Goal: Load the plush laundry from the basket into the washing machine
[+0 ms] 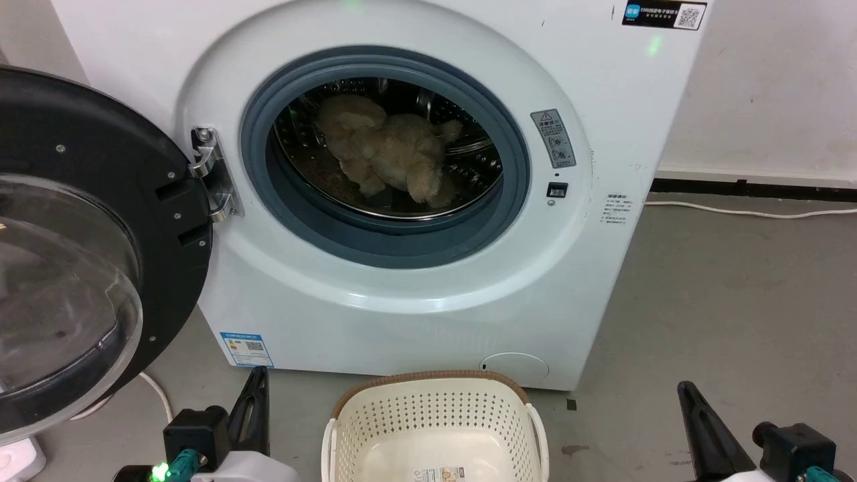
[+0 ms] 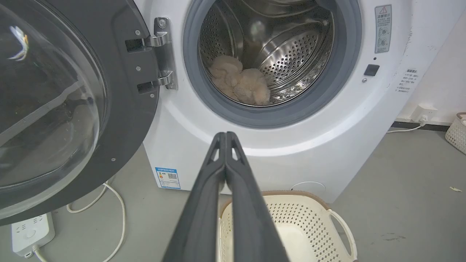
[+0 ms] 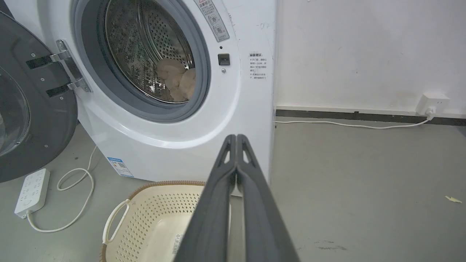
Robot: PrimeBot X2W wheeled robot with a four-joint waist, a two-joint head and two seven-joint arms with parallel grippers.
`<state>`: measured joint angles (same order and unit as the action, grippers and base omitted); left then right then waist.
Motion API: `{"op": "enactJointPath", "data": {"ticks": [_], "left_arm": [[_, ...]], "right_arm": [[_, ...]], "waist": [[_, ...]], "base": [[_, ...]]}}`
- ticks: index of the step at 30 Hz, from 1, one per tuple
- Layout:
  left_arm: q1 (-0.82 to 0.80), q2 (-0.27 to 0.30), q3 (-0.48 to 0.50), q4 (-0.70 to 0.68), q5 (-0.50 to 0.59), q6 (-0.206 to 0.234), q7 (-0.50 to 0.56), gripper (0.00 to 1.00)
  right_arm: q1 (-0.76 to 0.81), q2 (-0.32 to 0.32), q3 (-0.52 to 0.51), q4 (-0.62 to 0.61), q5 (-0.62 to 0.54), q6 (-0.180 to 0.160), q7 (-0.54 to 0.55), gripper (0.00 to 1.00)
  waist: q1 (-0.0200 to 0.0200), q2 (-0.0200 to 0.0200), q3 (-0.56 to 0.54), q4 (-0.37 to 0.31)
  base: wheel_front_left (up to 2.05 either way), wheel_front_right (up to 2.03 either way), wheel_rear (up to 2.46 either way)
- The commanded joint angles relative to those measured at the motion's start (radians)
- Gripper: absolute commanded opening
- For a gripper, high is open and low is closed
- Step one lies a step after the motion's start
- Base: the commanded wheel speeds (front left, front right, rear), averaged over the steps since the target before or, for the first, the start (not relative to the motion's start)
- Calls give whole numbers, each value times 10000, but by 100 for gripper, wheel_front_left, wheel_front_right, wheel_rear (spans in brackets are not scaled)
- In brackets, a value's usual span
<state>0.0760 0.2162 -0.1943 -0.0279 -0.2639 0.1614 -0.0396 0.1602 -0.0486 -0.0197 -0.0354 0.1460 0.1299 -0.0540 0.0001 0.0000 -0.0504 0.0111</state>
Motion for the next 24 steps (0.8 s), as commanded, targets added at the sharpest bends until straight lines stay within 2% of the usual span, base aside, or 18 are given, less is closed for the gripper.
{"op": "enactJointPath", "data": {"ticks": [1,24], "left_arm": [[-200,-80,109,27,169,-96,23,0],[-353,-510,609,96,842,-509,125,0]], "right_arm": [[-199,-6,35,34,-100,3,26,0],[-581,-8,79,121,-470,4,166,0]], "waist": [[-1,0,12,-2],[-1,0,146,-32]], "base": [[0,0,0],[0,0,0]]}}
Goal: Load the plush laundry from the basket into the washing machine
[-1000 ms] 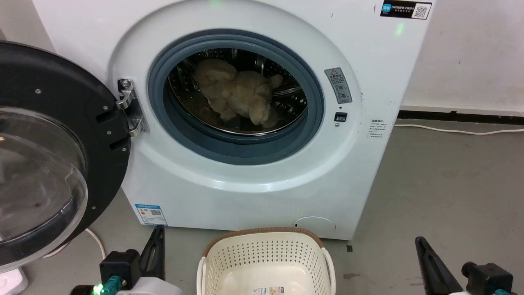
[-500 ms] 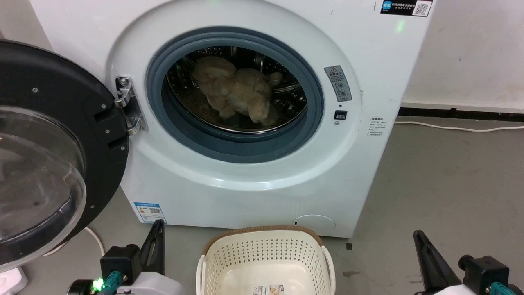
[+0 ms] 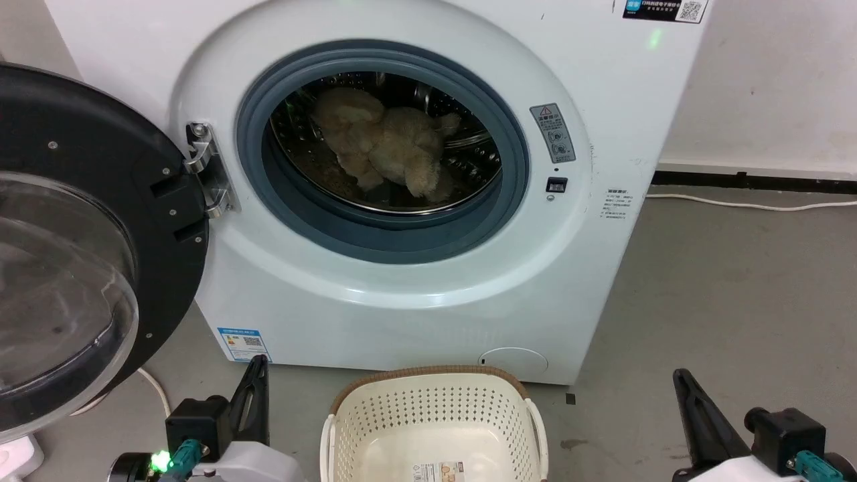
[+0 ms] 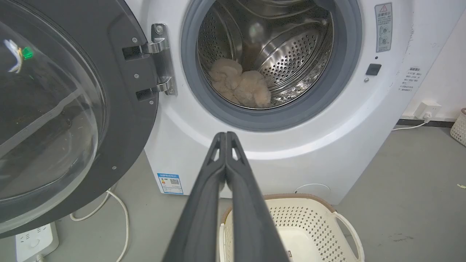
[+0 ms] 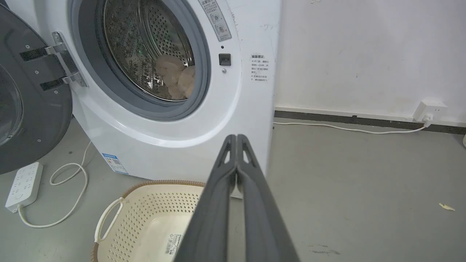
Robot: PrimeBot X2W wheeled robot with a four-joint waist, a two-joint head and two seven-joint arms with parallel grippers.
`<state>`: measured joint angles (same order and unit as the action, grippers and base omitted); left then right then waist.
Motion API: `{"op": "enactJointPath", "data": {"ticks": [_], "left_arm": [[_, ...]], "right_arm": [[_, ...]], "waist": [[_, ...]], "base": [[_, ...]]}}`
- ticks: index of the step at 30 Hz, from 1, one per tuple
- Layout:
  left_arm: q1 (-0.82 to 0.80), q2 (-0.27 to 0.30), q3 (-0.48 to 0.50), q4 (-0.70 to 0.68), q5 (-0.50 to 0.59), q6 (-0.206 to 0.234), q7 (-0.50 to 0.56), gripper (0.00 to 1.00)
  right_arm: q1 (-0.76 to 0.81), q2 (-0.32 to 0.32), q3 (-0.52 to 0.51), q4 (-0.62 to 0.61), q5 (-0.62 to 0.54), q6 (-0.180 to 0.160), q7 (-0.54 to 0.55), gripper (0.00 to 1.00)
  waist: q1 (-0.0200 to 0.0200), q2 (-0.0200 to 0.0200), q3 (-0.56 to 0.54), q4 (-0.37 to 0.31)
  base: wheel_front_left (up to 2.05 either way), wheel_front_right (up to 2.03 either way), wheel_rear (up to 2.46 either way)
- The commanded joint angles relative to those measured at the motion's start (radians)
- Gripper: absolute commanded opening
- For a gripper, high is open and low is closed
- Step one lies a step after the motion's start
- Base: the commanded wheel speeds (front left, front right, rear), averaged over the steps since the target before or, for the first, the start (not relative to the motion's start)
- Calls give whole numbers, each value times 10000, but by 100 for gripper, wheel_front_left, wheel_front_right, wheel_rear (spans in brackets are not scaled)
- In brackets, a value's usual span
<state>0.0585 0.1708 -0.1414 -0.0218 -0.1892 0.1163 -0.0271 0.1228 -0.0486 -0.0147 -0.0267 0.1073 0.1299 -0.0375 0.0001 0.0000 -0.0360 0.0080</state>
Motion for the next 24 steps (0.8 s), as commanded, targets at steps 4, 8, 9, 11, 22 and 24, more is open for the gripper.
{"op": "enactJointPath", "data": {"ticks": [4,8,9,11,22,24], "left_arm": [[-206,-134,170,47,217,-134,18,0],[-234,-213,261,59,339,-209,37,0],[-241,-232,284,63,370,-228,42,0],[-254,-271,330,69,431,-266,51,0],[-331,-486,579,103,767,-472,102,0],[-344,-525,625,109,828,-510,111,0]], "right_arm": [[-277,-9,37,51,-150,4,26,0],[-347,-9,45,66,-218,5,52,0],[-364,-10,47,70,-235,5,58,0],[-399,-10,51,78,-269,5,71,0],[-589,-11,73,122,-454,6,141,0],[-624,-11,77,130,-487,6,154,0]], "waist": [[-1,0,26,-6],[-1,0,50,-11],[-1,0,56,-12],[-1,0,69,-15],[-1,0,136,-30],[-1,0,148,-33]], "base": [[0,0,0],[0,0,0],[0,0,0],[0,0,0],[0,0,0],[0,0,0]]}}
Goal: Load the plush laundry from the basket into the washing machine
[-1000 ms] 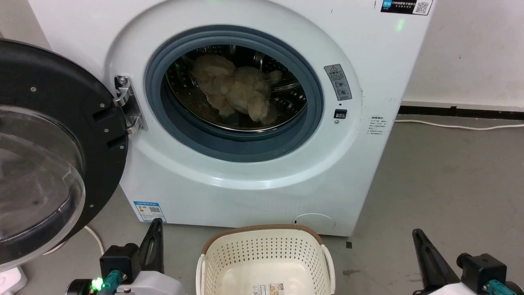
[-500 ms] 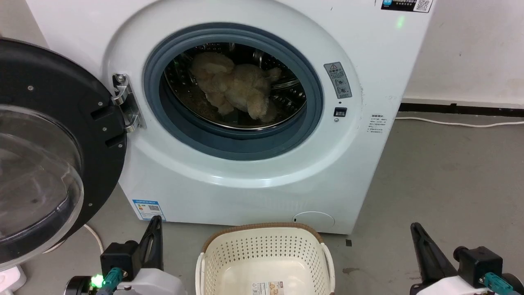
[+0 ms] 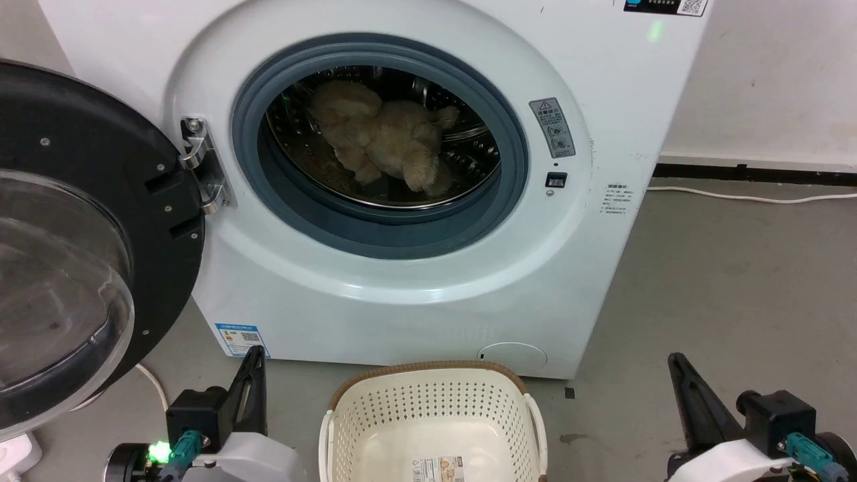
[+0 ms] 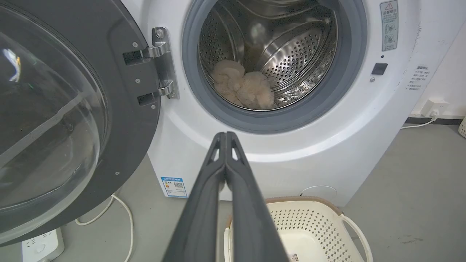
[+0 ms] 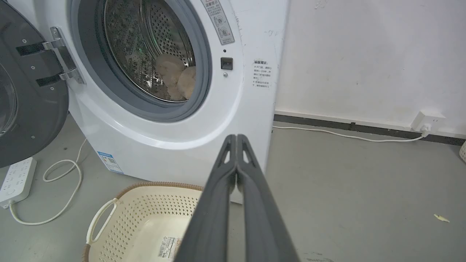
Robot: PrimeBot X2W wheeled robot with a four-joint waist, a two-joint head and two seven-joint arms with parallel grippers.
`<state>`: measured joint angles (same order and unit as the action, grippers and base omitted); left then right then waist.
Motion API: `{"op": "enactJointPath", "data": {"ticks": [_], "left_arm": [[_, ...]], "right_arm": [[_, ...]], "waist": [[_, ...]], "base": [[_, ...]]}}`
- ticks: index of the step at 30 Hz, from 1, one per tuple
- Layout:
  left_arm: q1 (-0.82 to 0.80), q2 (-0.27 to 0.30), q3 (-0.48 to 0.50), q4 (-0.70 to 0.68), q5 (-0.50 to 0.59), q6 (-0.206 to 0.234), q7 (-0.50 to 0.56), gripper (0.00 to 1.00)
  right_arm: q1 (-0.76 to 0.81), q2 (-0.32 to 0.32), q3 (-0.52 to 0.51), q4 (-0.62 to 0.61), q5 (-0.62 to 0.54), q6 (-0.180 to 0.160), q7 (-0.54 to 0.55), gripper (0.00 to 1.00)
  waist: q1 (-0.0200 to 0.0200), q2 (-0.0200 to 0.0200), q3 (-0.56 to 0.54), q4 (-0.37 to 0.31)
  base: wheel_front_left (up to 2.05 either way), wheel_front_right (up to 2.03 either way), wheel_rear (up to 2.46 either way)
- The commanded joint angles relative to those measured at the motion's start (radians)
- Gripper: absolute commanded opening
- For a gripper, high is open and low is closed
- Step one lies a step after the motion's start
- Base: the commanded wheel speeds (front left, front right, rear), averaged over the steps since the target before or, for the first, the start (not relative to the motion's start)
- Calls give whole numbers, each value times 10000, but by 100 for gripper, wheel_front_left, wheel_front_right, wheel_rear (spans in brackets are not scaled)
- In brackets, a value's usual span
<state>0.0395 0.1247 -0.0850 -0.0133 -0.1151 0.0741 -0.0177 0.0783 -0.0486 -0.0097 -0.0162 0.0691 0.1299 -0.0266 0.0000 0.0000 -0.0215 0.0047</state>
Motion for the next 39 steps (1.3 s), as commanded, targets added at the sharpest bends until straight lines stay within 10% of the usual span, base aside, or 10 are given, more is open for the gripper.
{"op": "enactJointPath", "data": {"ticks": [1,39], "left_arm": [[-162,-85,84,28,119,-107,21,0],[-395,-745,850,133,1151,-741,177,0]], "right_arm": [[-197,-12,29,28,-123,6,51,0],[-783,-16,97,162,-691,8,266,0]], "waist": [[0,0,9,-2],[0,0,215,-47]], "base": [[0,0,0],[0,0,0]]}}
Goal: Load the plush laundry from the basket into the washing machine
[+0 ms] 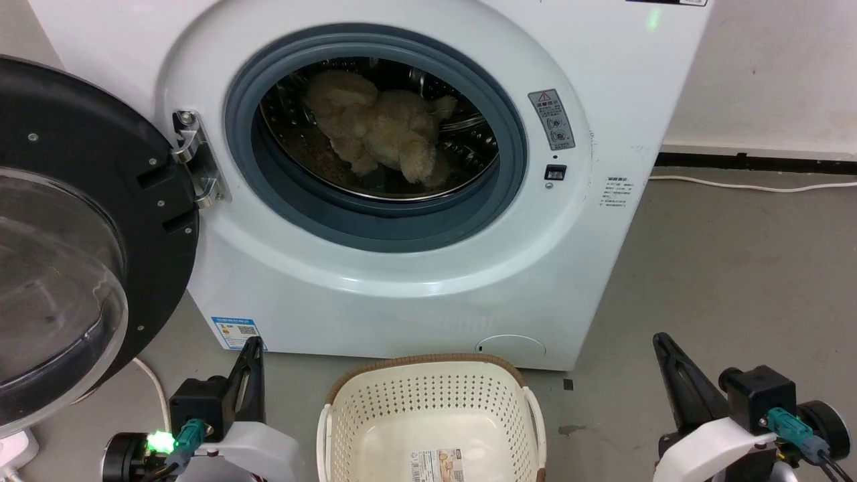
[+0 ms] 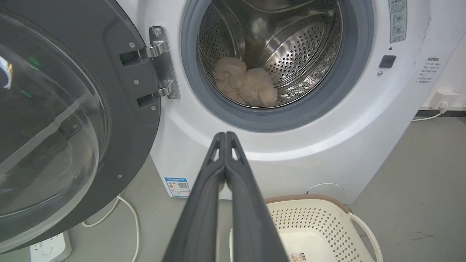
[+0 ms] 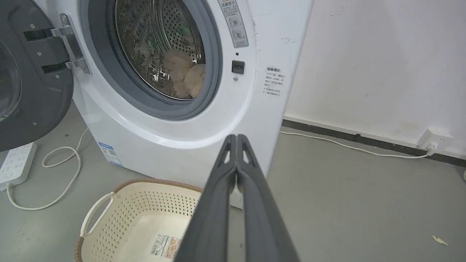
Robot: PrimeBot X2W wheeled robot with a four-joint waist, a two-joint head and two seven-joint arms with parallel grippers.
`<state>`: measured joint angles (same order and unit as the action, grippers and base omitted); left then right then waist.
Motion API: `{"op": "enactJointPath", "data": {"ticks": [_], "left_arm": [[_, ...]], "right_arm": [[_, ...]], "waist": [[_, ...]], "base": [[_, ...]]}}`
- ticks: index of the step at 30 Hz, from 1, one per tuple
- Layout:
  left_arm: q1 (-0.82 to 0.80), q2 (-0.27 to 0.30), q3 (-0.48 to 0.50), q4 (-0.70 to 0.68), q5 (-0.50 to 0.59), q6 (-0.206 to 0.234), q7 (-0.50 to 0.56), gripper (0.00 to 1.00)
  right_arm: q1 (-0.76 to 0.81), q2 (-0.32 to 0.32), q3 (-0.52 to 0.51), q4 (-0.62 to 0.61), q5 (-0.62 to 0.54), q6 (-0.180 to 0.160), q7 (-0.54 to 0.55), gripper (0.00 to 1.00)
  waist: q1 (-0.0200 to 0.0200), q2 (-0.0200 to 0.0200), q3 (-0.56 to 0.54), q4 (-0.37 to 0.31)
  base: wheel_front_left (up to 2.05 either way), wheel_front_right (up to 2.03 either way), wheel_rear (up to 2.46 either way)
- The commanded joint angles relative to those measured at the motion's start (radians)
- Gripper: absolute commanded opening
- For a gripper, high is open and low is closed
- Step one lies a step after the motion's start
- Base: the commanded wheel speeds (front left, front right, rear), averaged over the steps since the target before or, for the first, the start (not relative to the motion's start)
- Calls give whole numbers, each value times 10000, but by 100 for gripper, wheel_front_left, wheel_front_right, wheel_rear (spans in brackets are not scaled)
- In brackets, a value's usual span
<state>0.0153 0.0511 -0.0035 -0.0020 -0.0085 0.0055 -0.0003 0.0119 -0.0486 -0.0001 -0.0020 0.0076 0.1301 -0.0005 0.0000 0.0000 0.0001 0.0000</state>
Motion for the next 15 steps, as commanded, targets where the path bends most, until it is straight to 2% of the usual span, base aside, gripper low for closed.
{"op": "enactJointPath", "data": {"ticks": [1,15], "left_arm": [[-153,-9,35,20,85,-55,3,0],[-153,-9,35,20,85,-55,3,0]], "right_arm": [[-119,-16,1,20,-76,6,5,0],[-119,-16,1,20,-76,6,5,0]], "waist": [[0,0,-1,0],[0,0,-1,0]], "base": [[0,0,0],[0,0,0]]}}
